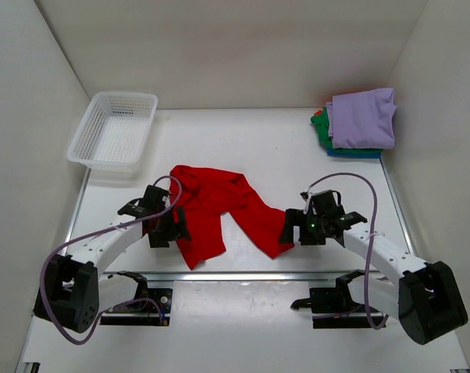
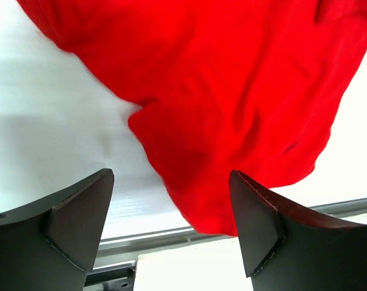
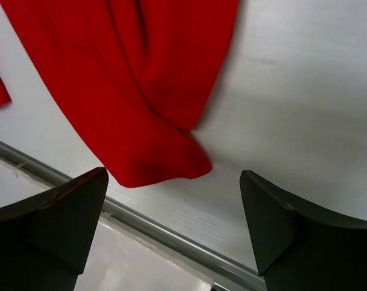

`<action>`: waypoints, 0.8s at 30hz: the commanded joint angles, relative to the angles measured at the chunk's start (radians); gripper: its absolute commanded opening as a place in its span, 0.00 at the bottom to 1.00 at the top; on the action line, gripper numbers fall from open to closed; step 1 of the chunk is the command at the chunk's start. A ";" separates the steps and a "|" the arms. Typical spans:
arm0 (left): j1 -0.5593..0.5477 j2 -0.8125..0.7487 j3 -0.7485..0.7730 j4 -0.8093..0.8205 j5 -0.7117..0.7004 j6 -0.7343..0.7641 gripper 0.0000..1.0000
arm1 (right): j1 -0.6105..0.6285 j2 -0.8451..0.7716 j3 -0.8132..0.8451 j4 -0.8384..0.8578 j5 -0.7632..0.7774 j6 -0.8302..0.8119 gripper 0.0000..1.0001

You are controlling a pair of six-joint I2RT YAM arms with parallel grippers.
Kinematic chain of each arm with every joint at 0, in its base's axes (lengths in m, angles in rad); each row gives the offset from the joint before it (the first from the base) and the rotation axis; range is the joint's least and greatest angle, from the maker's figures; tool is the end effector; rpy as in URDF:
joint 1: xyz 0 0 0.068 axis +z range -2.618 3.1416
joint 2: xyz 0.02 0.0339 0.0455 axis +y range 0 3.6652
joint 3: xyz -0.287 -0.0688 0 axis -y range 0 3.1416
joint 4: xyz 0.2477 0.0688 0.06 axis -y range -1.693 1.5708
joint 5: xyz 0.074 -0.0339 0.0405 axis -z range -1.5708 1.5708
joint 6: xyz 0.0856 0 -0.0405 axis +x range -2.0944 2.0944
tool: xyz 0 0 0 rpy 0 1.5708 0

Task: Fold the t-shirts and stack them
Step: Flatten out the tshirt

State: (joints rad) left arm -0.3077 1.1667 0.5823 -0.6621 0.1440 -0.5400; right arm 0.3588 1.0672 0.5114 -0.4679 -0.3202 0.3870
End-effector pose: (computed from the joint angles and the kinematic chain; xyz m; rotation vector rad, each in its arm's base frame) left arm 0.1844 -0.0715 0.1403 -0.3000 2.8649 -0.3831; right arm 0.1819 0.0970 0.1526 -0.0833 2.6693 0.6739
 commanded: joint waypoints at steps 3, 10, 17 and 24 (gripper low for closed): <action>-0.048 -0.035 -0.074 0.036 0.012 -0.063 0.89 | 0.064 0.042 -0.074 0.161 -0.028 0.118 0.86; -0.169 0.062 -0.127 0.180 0.068 -0.158 0.30 | 0.144 0.118 -0.129 0.281 -0.031 0.156 0.43; -0.096 -0.056 -0.027 0.033 0.040 -0.111 0.00 | 0.141 -0.024 0.016 -0.047 0.017 0.156 0.00; -0.057 -0.098 0.233 -0.120 0.063 -0.068 0.00 | -0.024 -0.131 0.163 -0.290 -0.097 0.007 0.22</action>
State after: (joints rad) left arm -0.3725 1.0962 0.7074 -0.7162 0.1959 -0.6422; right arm 0.3733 0.9543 0.6186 -0.6109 -0.3721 0.4808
